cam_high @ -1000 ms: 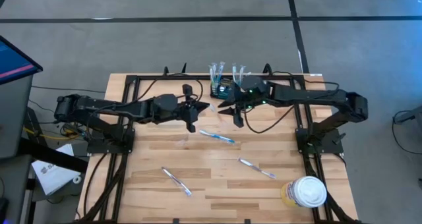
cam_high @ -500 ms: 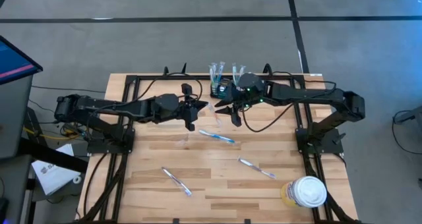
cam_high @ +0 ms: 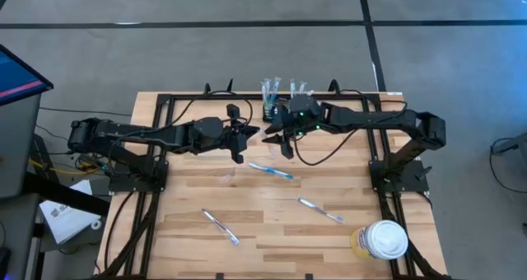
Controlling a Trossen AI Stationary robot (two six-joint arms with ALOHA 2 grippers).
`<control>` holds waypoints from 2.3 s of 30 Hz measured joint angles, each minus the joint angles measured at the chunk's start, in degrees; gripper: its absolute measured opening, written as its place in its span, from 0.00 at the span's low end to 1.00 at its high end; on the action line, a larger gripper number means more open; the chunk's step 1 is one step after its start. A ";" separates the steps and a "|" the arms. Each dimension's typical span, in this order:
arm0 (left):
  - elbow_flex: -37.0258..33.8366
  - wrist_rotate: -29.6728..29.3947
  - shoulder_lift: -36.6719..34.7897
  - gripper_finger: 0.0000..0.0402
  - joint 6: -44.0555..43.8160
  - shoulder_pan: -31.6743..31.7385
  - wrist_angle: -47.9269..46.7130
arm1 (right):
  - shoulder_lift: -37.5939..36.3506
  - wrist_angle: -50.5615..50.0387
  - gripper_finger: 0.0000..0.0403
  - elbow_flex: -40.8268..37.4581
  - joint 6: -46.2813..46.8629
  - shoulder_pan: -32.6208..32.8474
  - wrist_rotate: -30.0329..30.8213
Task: Pick & Place toothbrushing station
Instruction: Put the orange toothbrush into the mesh organizer
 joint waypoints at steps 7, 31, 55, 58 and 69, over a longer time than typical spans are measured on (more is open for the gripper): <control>0.00 0.00 0.00 0.00 -0.02 0.00 -0.02 | -0.28 -0.32 0.25 1.21 -0.02 -0.02 0.02; -0.04 -8.39 0.00 0.05 0.32 -0.04 0.44 | -0.41 -1.41 0.01 1.23 -2.14 -0.98 0.50; -0.03 -12.56 0.00 0.08 -12.11 0.07 0.99 | -3.27 -0.33 0.01 1.14 -4.72 -14.25 -0.08; -0.02 -11.93 0.00 0.08 -13.04 0.07 0.96 | -5.05 0.33 0.01 0.11 -5.05 -16.79 -0.13; -0.04 -7.69 0.00 0.08 -13.35 0.07 1.10 | -13.89 14.61 0.01 -12.65 -1.22 -24.78 -5.97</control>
